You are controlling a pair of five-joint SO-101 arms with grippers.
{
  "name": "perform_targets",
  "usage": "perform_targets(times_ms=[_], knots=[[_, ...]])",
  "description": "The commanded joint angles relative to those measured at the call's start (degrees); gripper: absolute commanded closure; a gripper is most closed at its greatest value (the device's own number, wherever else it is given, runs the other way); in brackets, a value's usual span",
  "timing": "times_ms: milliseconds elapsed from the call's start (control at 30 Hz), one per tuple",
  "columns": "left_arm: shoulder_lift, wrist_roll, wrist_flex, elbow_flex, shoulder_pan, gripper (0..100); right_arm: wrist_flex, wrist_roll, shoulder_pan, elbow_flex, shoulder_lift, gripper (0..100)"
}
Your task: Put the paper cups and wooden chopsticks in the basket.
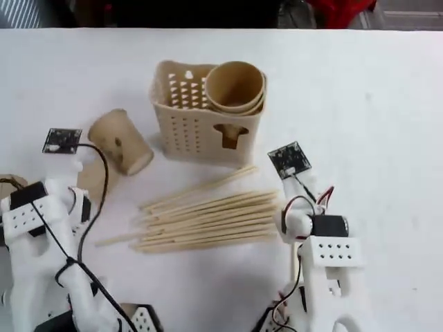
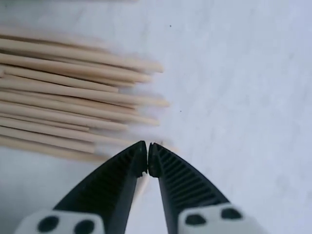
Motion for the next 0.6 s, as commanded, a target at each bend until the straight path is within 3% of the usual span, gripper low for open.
perform_targets(times_ms=[0, 133, 300, 433, 567], knots=[[-0.40, 0.44, -0.97, -2.37, 1.19, 98, -1.27, -0.09, -0.48, -0.18, -0.92, 97.8], [-0.40, 0.44, 3.16, -7.56, 1.36, 98, -1.27, -0.09, -0.48, -0.18, -0.92, 97.8], [-0.40, 0.44, 14.51, -21.45, 1.36, 98, -1.27, -0.18, -0.48, -0.18, -0.92, 97.8], [-0.40, 0.53, 27.16, -42.55, 2.24, 98, -1.27, -0.26, -0.04, -0.18, -1.01, 97.9], [-0.40, 0.88, 38.24, -67.08, 9.71, 98, -1.36, -4.84, 1.63, -0.09, -4.44, 98.2]])
